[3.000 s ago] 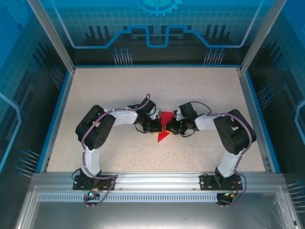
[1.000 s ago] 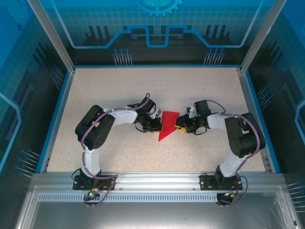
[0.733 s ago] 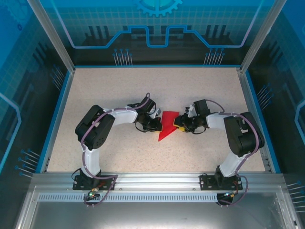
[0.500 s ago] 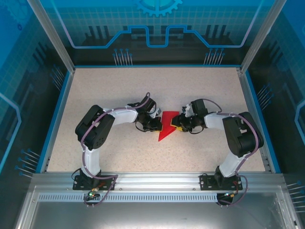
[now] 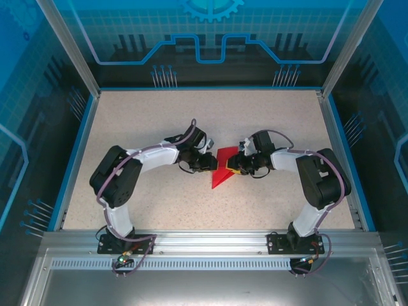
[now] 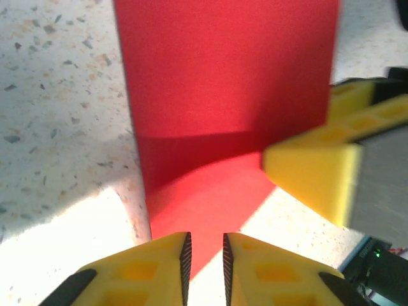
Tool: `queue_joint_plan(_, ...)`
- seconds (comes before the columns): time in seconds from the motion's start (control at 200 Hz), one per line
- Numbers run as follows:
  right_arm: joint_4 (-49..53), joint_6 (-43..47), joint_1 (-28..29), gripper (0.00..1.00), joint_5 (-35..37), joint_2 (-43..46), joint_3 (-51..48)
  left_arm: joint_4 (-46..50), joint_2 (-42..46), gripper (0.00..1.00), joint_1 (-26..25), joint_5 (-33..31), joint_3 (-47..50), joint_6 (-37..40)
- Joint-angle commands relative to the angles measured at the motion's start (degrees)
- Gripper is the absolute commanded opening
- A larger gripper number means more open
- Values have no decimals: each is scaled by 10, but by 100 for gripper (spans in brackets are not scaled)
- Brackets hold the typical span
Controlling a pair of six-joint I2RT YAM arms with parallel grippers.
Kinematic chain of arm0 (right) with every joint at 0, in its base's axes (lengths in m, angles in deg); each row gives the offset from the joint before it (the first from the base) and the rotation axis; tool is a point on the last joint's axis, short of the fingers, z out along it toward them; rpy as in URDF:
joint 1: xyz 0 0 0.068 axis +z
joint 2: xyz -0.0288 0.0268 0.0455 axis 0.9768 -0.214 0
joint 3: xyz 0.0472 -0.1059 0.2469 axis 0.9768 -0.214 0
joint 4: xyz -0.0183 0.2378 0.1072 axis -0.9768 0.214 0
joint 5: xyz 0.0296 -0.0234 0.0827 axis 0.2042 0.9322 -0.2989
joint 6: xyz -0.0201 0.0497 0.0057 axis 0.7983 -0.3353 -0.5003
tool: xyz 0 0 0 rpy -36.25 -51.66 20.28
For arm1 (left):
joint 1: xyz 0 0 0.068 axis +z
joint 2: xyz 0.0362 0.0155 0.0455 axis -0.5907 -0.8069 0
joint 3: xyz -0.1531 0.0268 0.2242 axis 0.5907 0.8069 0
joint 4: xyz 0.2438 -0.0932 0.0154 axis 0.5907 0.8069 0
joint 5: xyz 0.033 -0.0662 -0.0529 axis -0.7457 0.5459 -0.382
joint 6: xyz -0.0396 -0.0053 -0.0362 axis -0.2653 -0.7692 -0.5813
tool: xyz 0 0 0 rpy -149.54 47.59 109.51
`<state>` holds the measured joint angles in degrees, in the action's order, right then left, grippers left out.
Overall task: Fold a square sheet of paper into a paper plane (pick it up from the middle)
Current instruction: Fourth fold the wing at the center of the table.
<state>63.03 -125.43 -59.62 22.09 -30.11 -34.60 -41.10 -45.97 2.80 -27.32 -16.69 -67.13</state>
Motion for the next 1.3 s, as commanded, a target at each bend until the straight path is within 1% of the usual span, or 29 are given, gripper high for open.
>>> queue_joint_plan(0.0, 29, 23, 8, 25, -6, -11, 14, 11, 34, 27, -27, -35, 20, 15)
queue_joint_plan(0.135, 43, 28, 8, 19, 0, -14, 20, 34, 51, 34, -80, -110, 23, 22)
queue_joint_plan(0.2, 47, 29, 8, 17, -1, -16, 22, 47, 50, 38, -112, -164, 19, 24)
queue_joint_plan(0.285, 59, 24, 7, 16, 15, -16, 25, 67, 37, 42, -145, -237, 11, 22)
queue_joint_plan(0.44, 56, 14, 8, 13, 13, -13, 23, 83, 6, 46, -182, -326, -7, 14)
queue_joint_plan(0.52, 57, 10, 8, 12, 13, -11, 23, 84, -2, 46, -201, -370, -14, 10)
queue_joint_plan(0.61, 53, 5, 8, 11, 9, -6, 22, 80, -8, 49, -215, -415, -15, 8)
queue_joint_plan(1.025, 64, -11, 8, 10, -1, -3, 38, 87, -41, 48, -251, -487, -48, 30)
queue_joint_plan(1.105, 62, -15, 8, 9, -2, 0, 39, 93, -52, 46, -252, -489, -57, 31)
queue_joint_plan(1.29, 74, -16, 8, 8, -1, 3, 40, 104, -63, 46, -254, -509, -64, 24)
